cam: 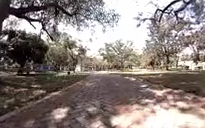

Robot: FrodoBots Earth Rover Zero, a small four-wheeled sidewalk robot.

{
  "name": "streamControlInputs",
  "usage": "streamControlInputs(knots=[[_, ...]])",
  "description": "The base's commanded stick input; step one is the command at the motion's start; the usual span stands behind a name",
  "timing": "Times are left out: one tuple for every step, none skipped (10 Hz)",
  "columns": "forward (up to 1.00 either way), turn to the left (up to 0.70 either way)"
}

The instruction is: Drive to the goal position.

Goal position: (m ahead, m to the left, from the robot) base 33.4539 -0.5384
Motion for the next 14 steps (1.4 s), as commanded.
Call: streamControlInputs(knots=[[0.70,-0.35],[0.70,-0.35],[0.70,-0.20],[0.70,-0.01],[0.70,0.00],[0.70,0.00],[0.70,0.00],[0.70,0.00],[0.70,0.00],[0.70,0.00],[0.70,0.00],[0.70,0.00],[0.70,0.00],[0.70,0.00]])
